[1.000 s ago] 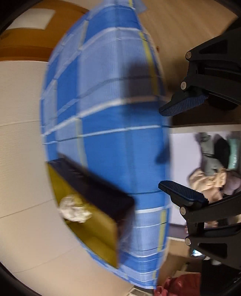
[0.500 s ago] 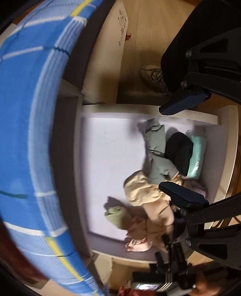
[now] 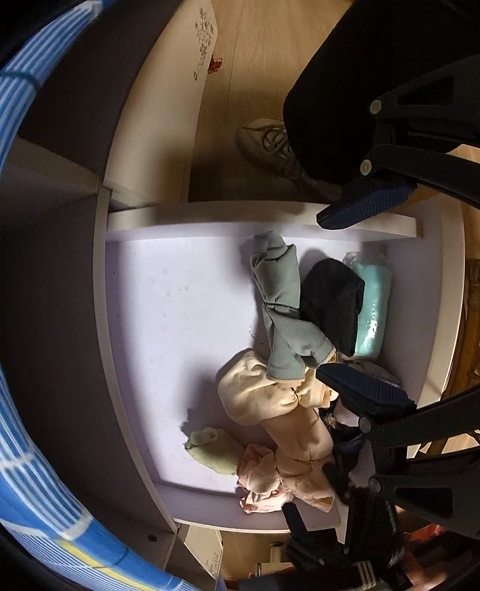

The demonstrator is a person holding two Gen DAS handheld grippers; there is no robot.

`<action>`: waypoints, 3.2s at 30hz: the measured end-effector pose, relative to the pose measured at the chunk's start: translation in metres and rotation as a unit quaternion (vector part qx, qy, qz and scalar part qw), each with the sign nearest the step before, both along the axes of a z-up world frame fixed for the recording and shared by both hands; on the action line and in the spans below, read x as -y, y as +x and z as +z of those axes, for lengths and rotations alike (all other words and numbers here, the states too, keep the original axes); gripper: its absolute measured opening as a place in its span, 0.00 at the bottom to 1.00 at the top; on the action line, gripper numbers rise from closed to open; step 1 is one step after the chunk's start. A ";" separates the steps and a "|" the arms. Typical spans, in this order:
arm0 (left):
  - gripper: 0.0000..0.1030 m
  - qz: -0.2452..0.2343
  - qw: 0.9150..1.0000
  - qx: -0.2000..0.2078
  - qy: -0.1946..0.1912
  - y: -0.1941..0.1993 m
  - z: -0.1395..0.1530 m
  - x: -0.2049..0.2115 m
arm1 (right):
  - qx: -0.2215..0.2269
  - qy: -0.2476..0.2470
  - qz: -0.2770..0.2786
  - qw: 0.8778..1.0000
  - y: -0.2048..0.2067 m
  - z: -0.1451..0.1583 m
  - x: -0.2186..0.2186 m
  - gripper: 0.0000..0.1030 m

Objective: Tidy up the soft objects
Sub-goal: 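Lower the right tool back toward the drawer of clothes, then grasp the beige garment with the left gripper and lift it, then carry the beige garment up into the gold box and open the left gripper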

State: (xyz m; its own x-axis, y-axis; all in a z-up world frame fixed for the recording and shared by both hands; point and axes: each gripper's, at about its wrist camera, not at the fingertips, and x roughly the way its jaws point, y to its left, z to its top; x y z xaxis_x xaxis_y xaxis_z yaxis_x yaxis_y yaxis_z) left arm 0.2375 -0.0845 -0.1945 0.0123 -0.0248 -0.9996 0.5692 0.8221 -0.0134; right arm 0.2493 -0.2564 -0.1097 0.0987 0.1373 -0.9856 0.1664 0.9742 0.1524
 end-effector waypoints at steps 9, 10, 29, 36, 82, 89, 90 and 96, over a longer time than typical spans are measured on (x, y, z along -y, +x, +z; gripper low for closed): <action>0.83 -0.052 0.995 -0.039 0.078 -0.001 -0.047 0.005 | -0.010 0.010 -0.006 1.000 -0.001 -0.004 0.000 0.73; 0.83 -0.053 0.995 -0.035 0.081 -0.002 -0.048 0.006 | -0.010 0.011 -0.007 1.000 -0.001 -0.004 0.001 0.73; 0.76 0.110 0.993 -0.036 0.013 0.005 -0.037 -0.018 | -0.013 0.021 -0.012 1.000 -0.001 -0.006 -0.001 0.73; 0.69 0.092 0.995 -0.038 0.019 -0.008 -0.043 0.029 | -0.022 0.028 -0.034 0.999 0.000 -0.012 0.007 0.73; 0.55 0.148 0.973 0.179 -0.008 -0.102 0.145 -0.038 | -0.020 0.039 -0.040 0.998 0.000 -0.013 0.009 0.73; 0.55 0.179 0.970 0.131 -0.102 -0.098 0.150 -0.043 | -0.021 0.041 -0.040 0.998 0.000 -0.013 0.009 0.73; 0.55 0.182 0.968 0.130 -0.111 -0.097 0.156 -0.045 | -0.021 0.042 -0.039 0.998 0.000 -0.013 0.008 0.73; 0.55 0.187 0.961 0.141 -0.144 -0.089 0.192 -0.047 | -0.019 0.041 -0.029 0.999 0.001 -0.011 0.003 0.73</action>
